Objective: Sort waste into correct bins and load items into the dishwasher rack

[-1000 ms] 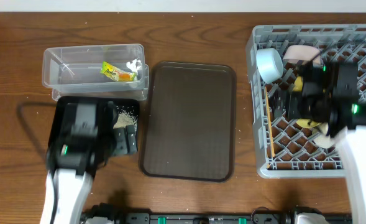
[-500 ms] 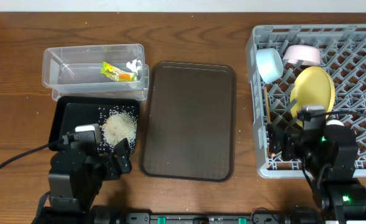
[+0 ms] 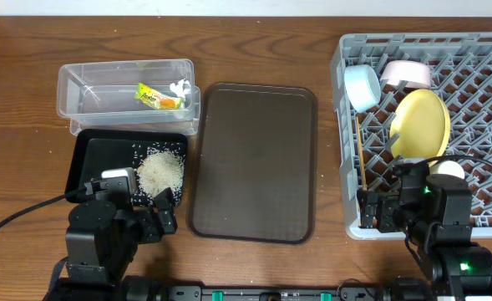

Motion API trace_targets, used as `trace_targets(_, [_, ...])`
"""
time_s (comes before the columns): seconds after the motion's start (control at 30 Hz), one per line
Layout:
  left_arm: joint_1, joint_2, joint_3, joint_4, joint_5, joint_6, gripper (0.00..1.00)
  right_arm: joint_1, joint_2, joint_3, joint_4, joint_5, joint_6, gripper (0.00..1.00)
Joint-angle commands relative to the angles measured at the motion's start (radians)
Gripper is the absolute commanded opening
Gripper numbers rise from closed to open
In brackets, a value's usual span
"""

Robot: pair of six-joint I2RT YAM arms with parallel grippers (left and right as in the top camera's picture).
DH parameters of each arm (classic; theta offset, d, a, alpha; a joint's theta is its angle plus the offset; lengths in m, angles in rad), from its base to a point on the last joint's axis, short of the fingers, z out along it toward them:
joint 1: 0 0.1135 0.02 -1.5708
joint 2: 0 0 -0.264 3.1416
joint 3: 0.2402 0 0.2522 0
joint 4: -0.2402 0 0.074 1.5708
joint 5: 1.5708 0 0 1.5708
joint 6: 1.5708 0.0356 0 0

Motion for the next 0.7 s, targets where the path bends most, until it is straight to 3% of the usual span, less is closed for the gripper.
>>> trace_targets(0.0, [-0.002,-0.003,-0.010,0.000,-0.004,0.007,0.99,0.010,0.000,-0.008,-0.018,0.009,0.012,0.99])
trace_targets(0.17, [-0.002,-0.003,-0.010,0.000,-0.005,0.007,0.99,0.010,0.000,-0.008,0.002,0.050,0.004,0.99])
trace_targets(0.37, [-0.002,-0.003,-0.010,0.000,-0.005,0.007,0.98,0.010,-0.047,-0.018,0.103,0.050,-0.107,0.99])
trace_targets(0.67, [-0.002,-0.003,-0.010,0.000,-0.005,0.007,0.98,0.010,-0.341,-0.195,0.317,0.050,-0.199,0.99])
